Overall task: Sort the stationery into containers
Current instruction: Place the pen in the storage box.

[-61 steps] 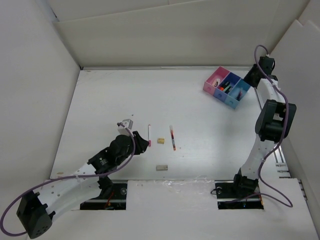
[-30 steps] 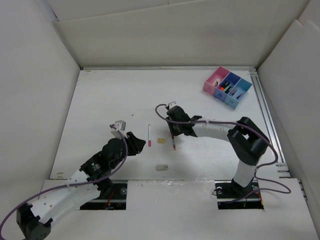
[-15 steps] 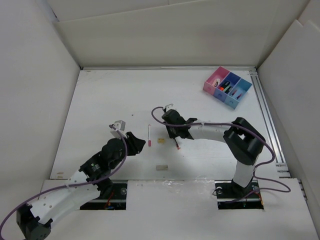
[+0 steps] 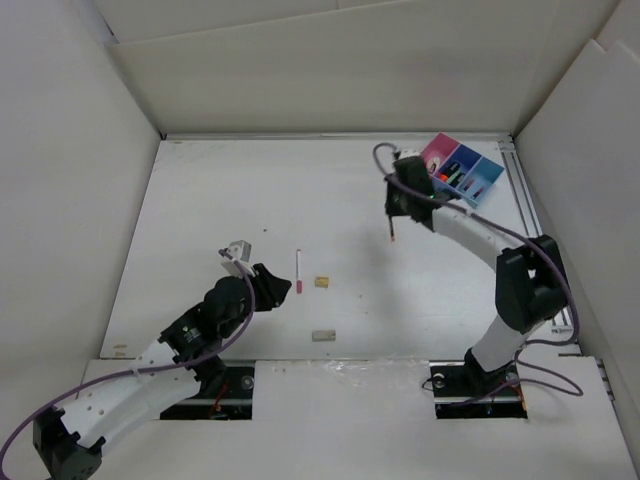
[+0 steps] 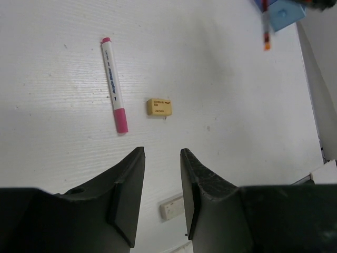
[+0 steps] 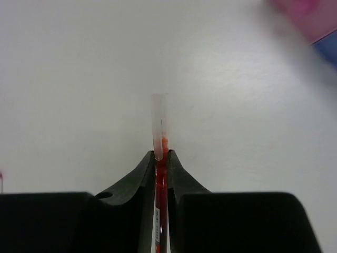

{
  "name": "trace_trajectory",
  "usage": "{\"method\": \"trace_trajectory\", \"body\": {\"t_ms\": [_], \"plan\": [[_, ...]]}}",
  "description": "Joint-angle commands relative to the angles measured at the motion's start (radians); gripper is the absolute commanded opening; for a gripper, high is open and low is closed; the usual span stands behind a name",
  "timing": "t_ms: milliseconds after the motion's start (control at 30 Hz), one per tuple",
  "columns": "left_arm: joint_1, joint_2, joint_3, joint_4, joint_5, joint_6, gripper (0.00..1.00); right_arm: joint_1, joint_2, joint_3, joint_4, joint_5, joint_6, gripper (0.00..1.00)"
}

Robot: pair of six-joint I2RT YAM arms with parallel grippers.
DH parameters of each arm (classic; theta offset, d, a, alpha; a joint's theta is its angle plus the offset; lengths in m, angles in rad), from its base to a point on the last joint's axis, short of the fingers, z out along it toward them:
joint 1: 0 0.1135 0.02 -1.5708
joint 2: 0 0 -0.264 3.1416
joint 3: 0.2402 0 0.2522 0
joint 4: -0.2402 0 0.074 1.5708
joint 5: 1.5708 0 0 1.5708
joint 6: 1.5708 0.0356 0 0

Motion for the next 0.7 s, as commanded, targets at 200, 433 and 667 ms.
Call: {"method": "trace_trajectory", "body": {"t_ms": [200,433,667], "plan": [[-0.005,0.052,-0.002,0.065,0.011,-0.004,0.3,-0.537,0.122,0.321,0.041,-0.225,0.069,0.08],[-0.005,0.095,-0.002,0.083,0.011,0.005,0.3,-0.683,0.297,0.477,0.041,-0.254,0.142,0.08],[-0.005,0.124,-0.002,0.101,0.001,0.005,0.3,-0.731,0.362,0.53,0.029,-0.263,0.142,0.08]]}}
